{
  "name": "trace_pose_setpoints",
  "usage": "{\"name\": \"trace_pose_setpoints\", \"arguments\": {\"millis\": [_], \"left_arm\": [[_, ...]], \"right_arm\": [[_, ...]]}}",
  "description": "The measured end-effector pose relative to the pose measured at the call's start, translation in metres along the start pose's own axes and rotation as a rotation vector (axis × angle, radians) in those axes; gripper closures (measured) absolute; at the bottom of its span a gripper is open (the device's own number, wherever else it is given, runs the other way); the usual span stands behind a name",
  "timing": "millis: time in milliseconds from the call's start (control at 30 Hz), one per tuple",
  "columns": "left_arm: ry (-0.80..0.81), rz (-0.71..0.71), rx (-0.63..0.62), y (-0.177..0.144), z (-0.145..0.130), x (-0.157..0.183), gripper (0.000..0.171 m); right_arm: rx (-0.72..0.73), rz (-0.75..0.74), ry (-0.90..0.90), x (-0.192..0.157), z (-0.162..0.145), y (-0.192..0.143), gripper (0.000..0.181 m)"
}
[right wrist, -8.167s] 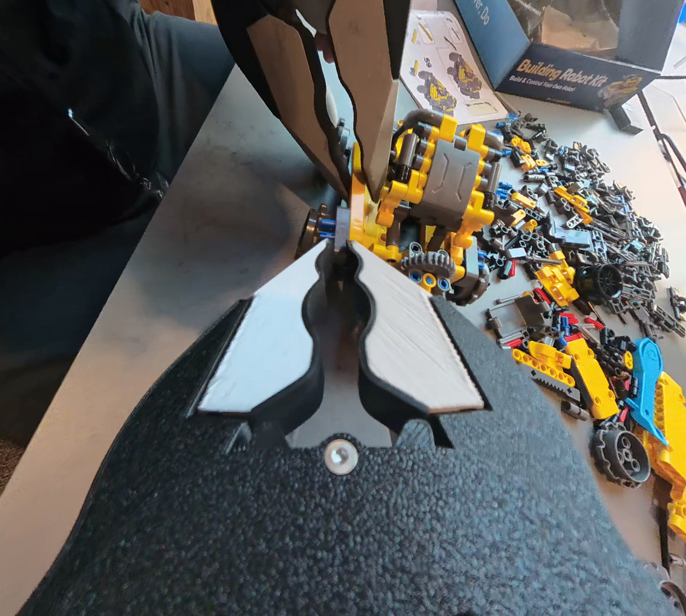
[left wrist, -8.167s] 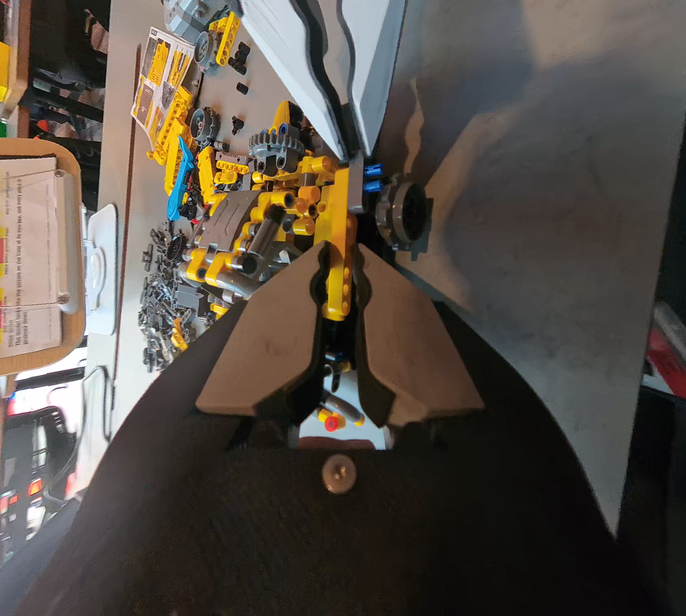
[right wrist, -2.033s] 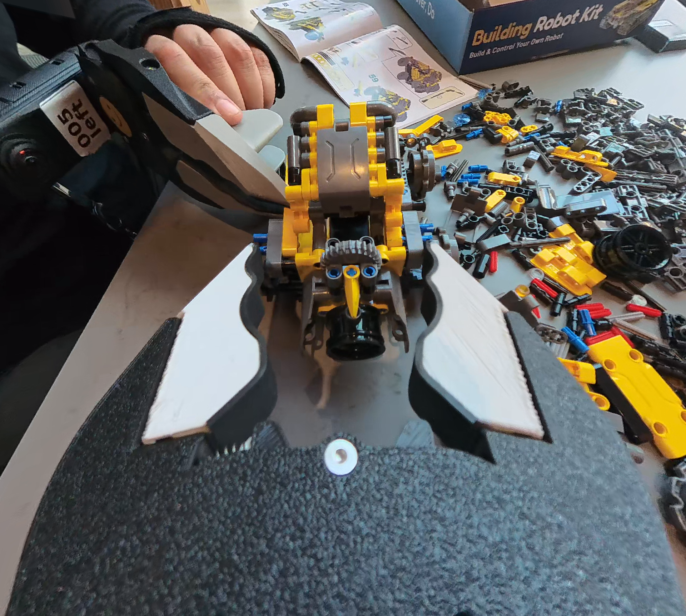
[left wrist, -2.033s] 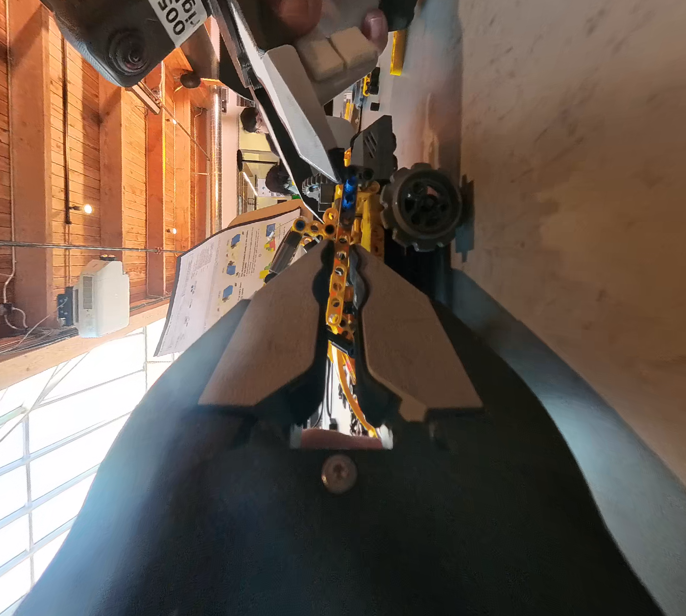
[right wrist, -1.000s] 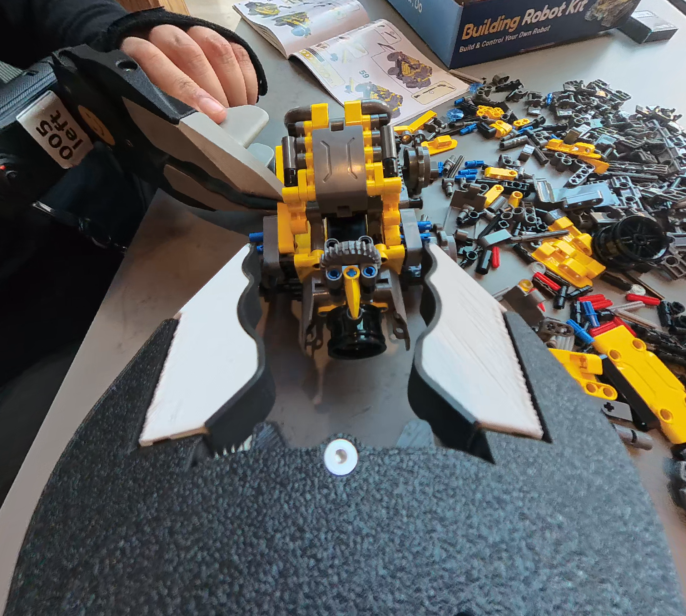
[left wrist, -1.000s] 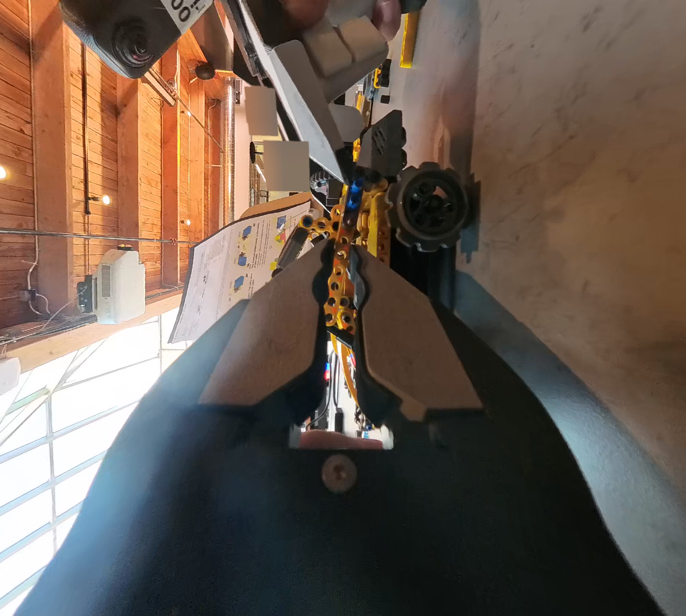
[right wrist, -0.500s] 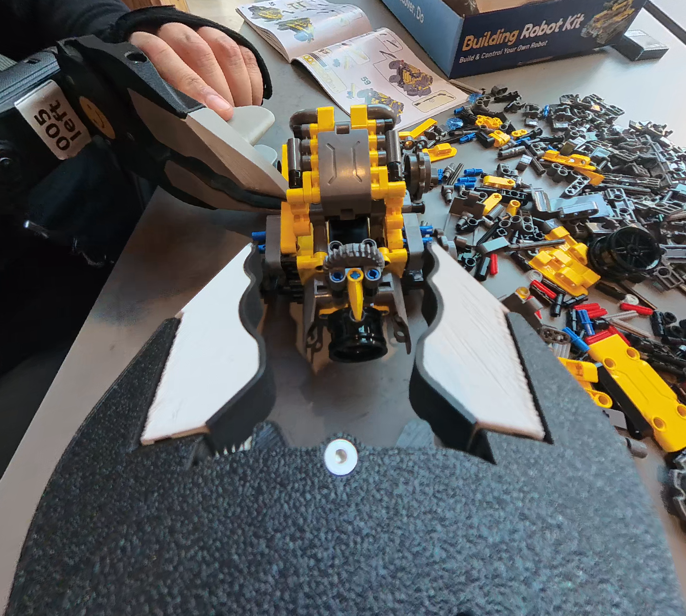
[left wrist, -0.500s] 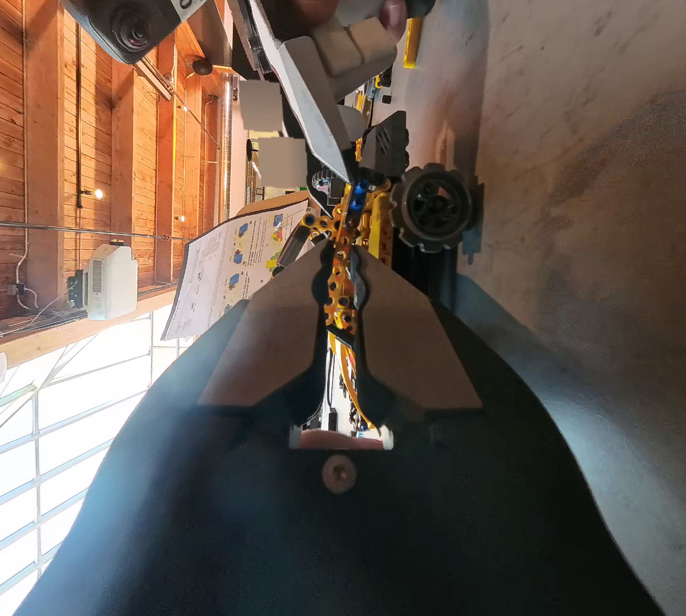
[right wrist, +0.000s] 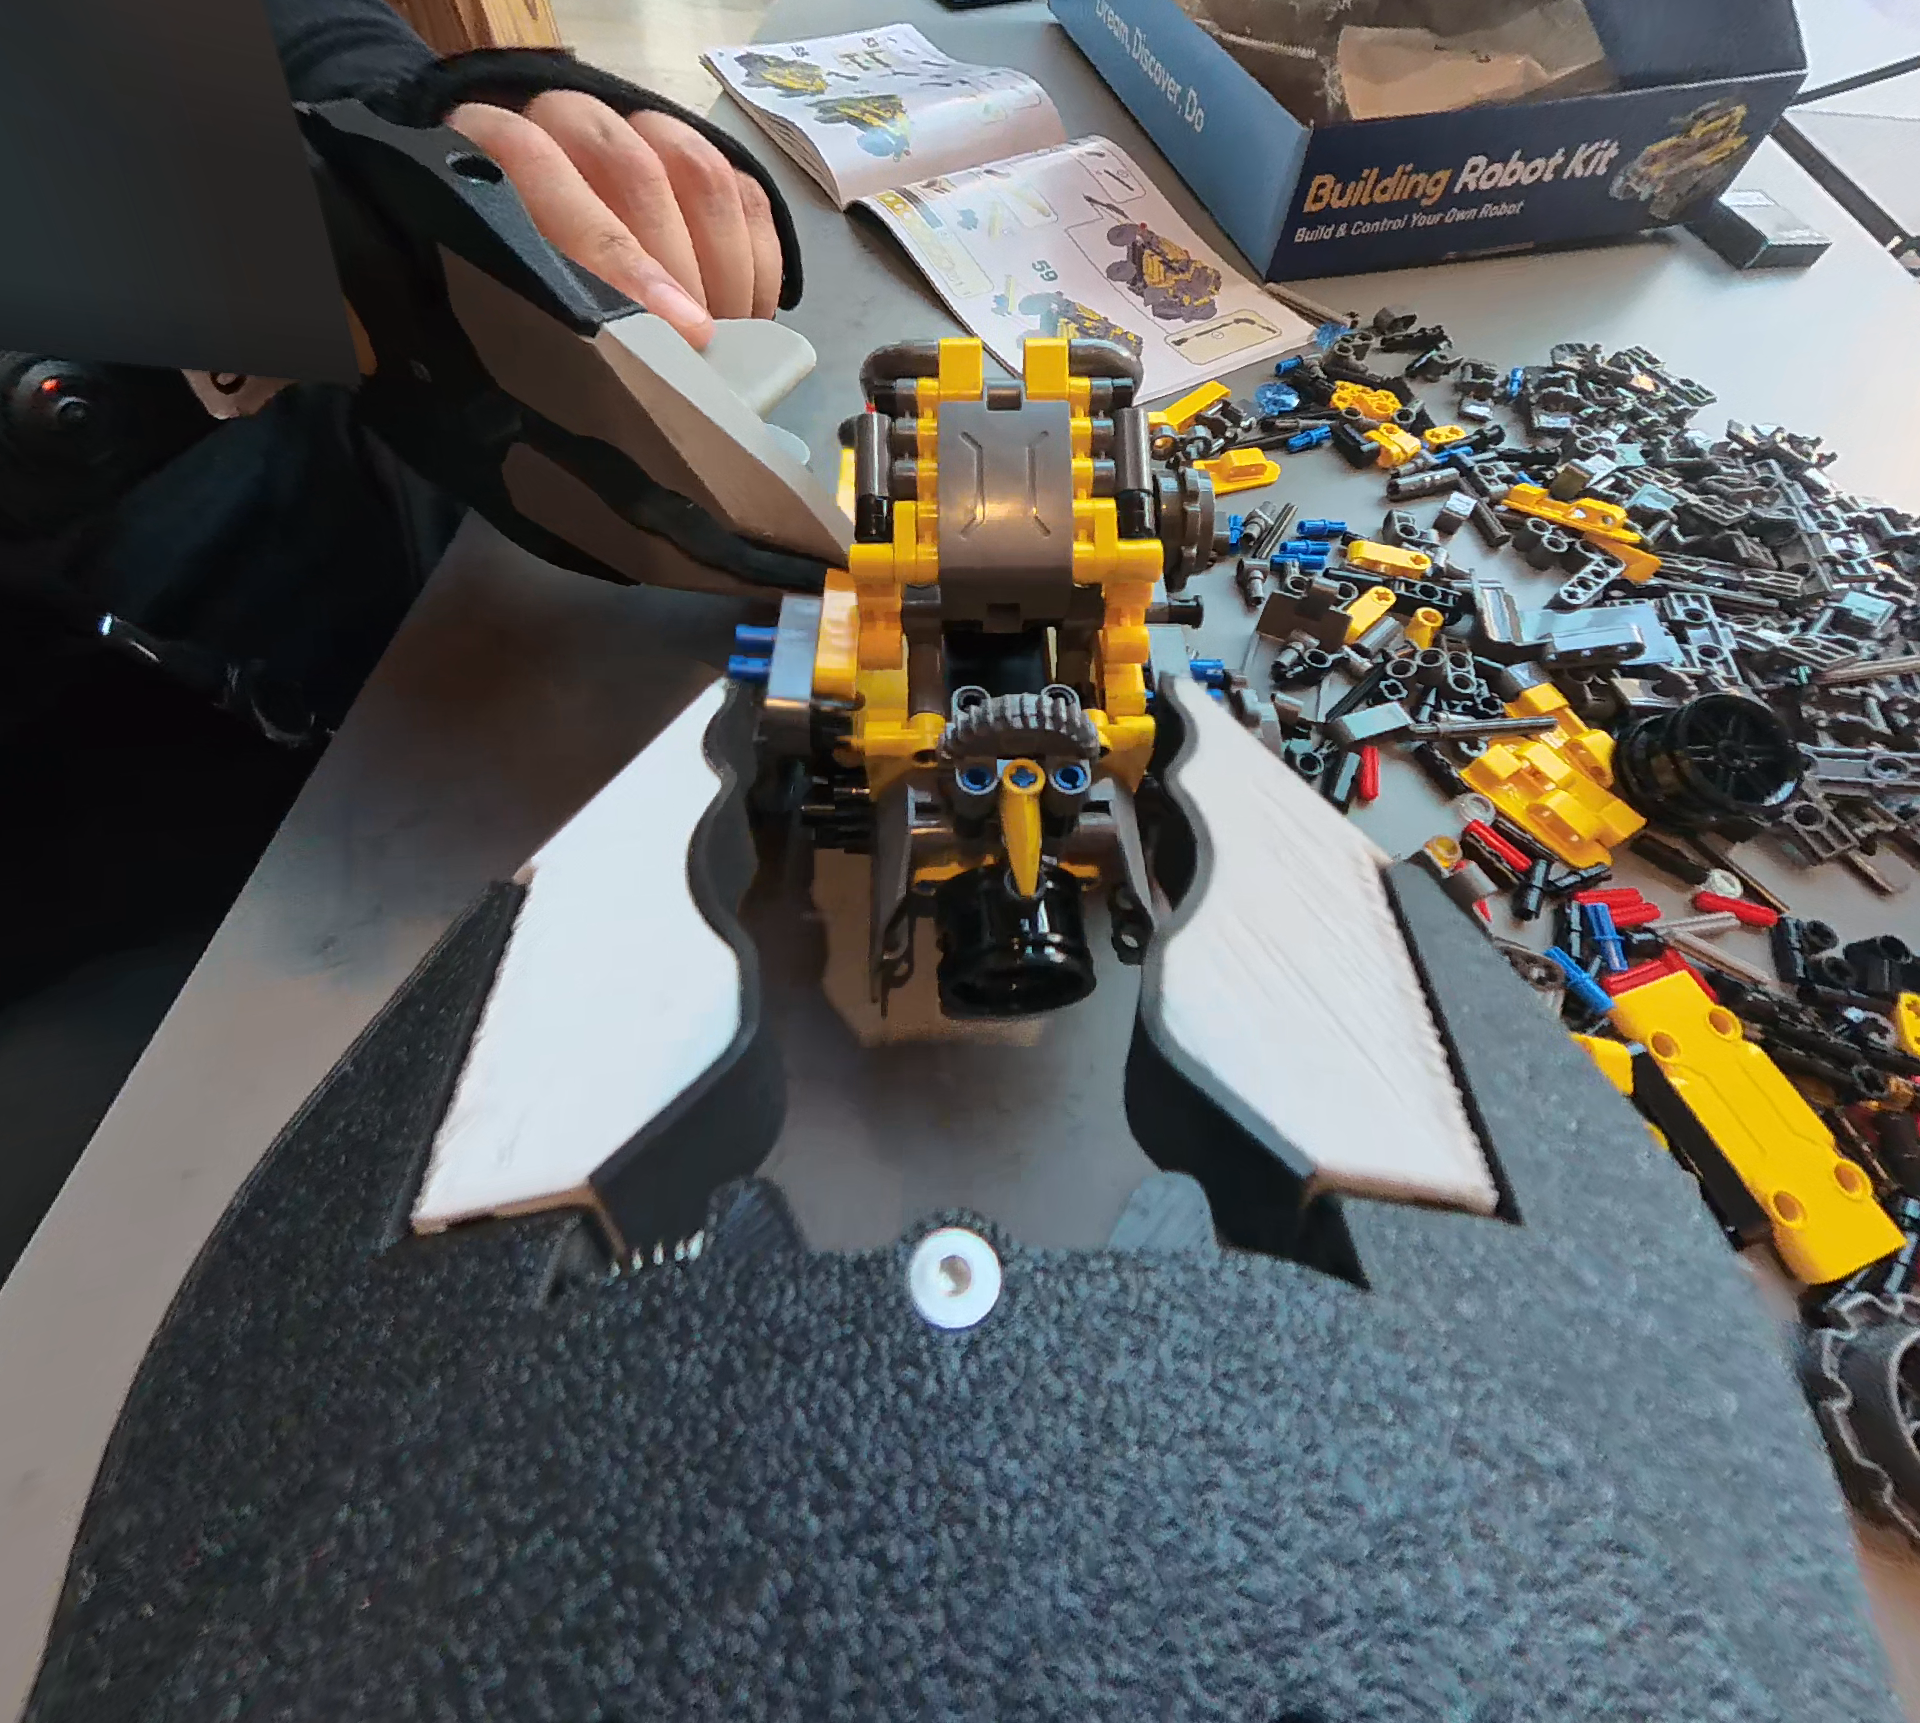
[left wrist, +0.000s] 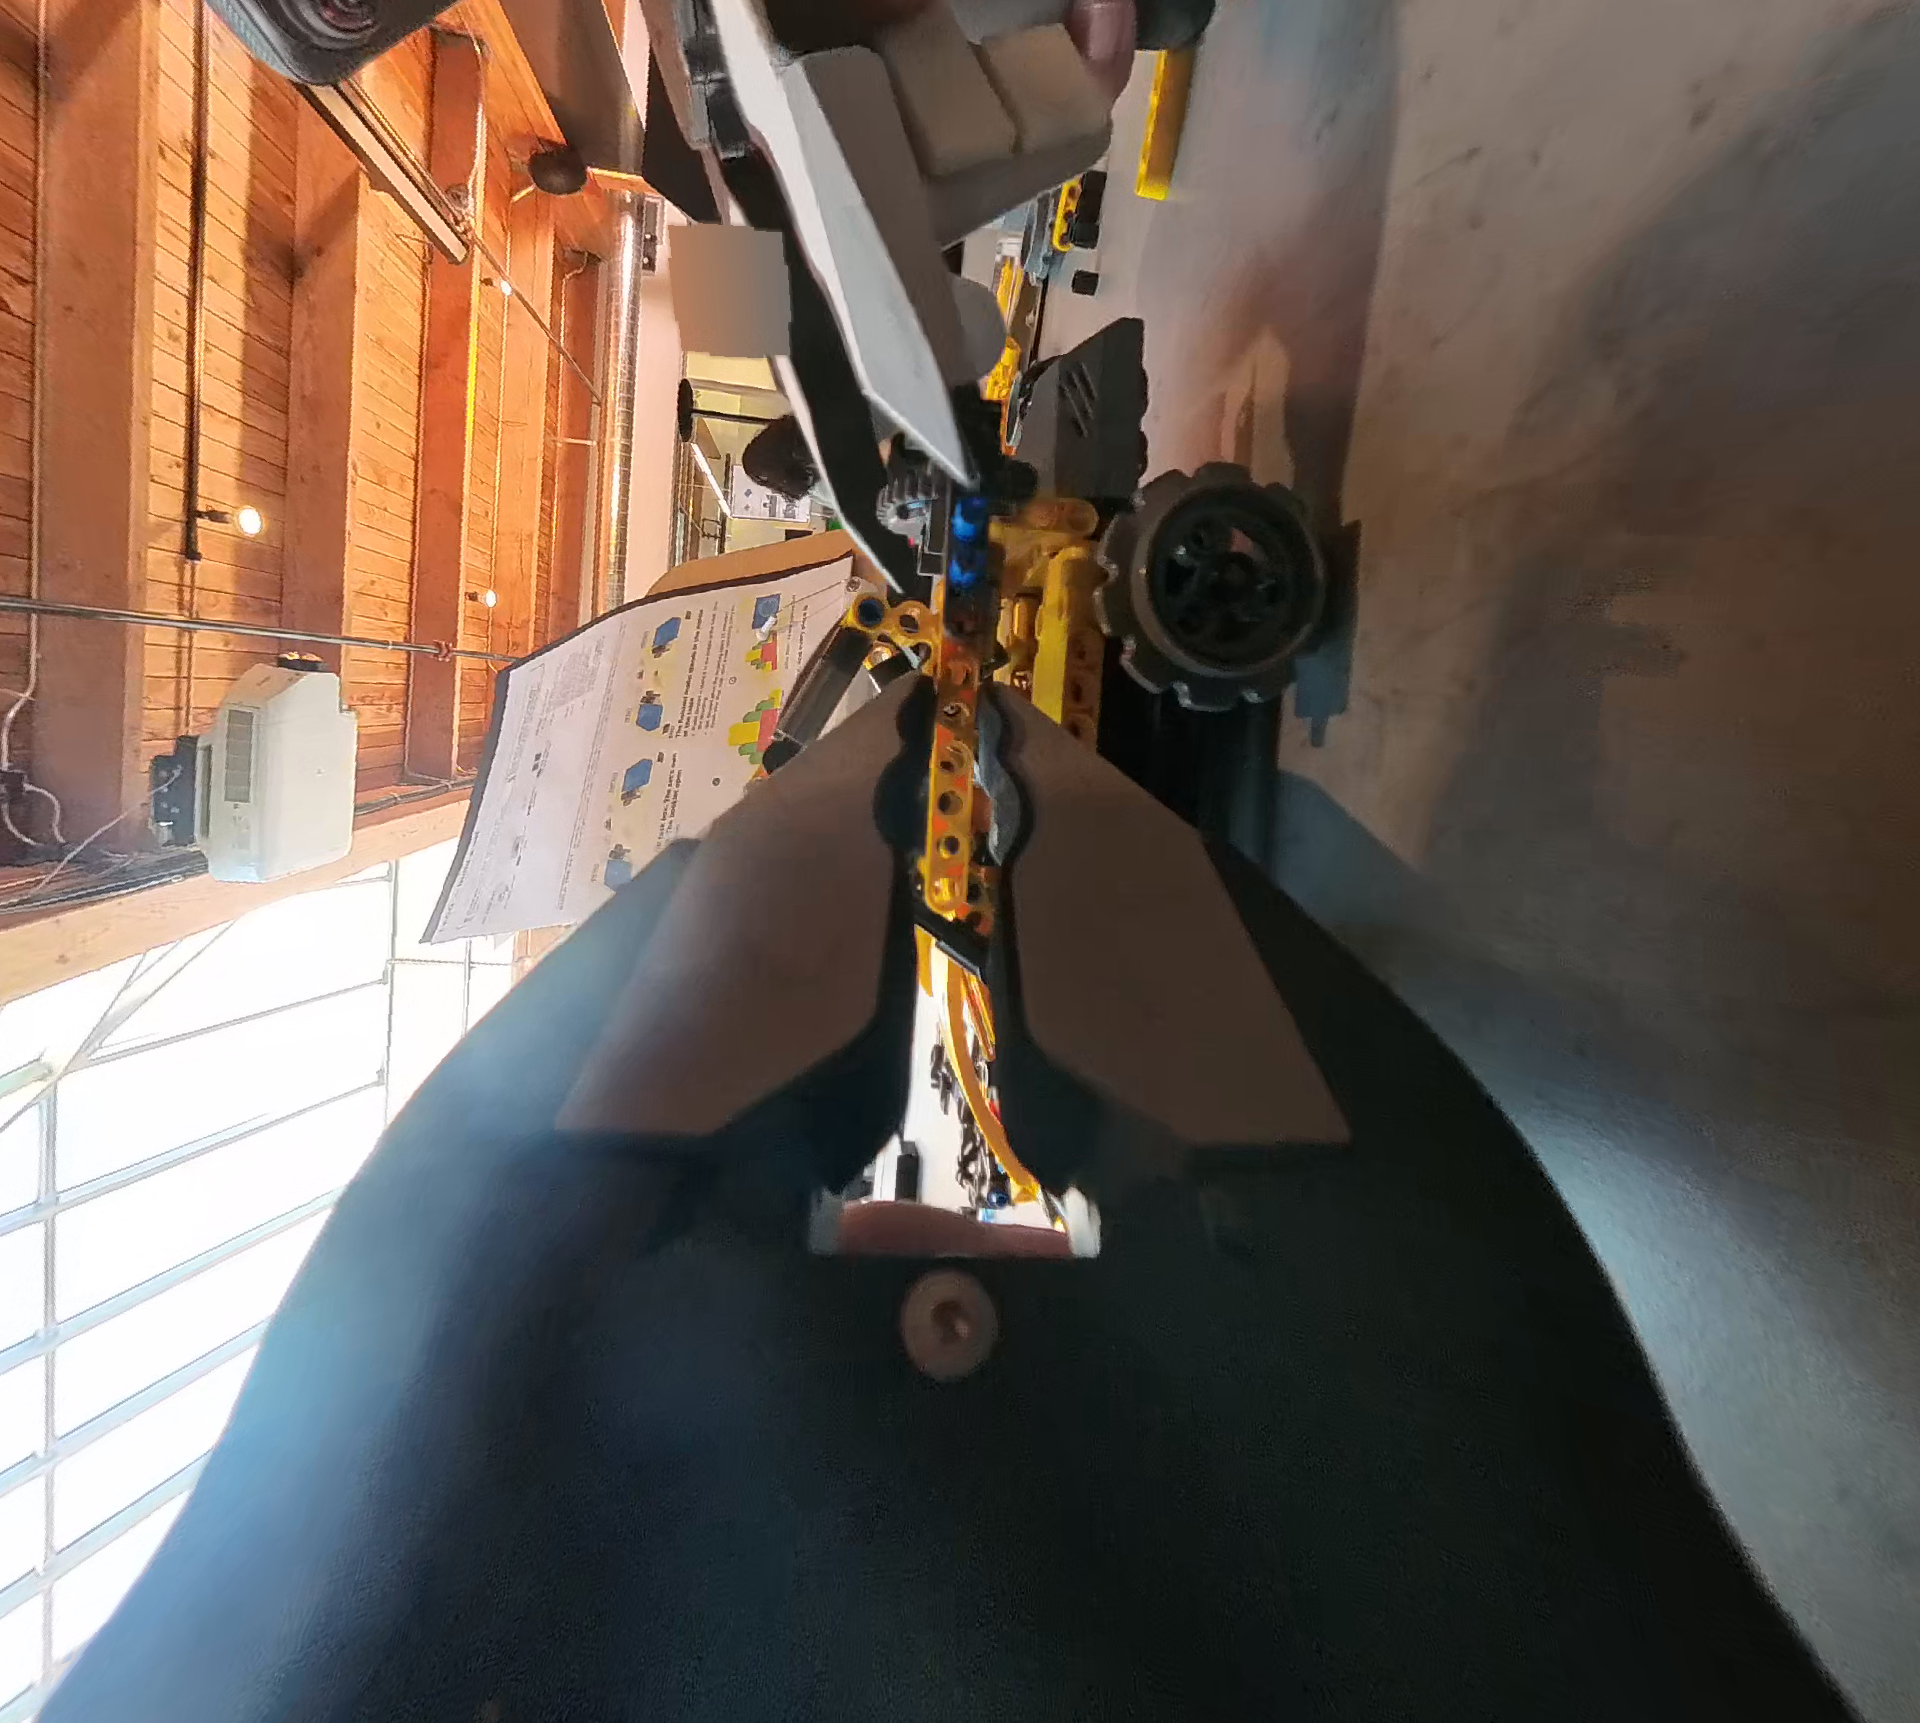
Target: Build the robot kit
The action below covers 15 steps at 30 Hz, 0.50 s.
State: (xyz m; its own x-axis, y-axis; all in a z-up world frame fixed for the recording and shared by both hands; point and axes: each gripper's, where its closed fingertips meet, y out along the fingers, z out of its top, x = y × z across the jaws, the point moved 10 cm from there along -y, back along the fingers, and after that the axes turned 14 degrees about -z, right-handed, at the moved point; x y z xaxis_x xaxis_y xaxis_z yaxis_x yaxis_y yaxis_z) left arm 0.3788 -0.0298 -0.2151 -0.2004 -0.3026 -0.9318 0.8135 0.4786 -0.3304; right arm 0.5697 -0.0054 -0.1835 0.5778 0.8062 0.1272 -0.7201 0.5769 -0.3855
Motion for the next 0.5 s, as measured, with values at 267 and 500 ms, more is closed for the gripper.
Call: {"name": "trace_pose_setpoints", "arguments": {"millis": [267,500], "left_arm": [[0.075,0.015,-0.011,0.0024,0.0039,0.0038,0.168],[0.053,0.017,-0.034,0.0037,0.0007,0.0026,0.168]], "right_arm": [[-0.012,0.062,0.020,-0.0023,-0.0045,0.0030,0.105],[-0.021,0.024,-0.002,-0.0001,-0.0039,0.0010,0.115]]}}
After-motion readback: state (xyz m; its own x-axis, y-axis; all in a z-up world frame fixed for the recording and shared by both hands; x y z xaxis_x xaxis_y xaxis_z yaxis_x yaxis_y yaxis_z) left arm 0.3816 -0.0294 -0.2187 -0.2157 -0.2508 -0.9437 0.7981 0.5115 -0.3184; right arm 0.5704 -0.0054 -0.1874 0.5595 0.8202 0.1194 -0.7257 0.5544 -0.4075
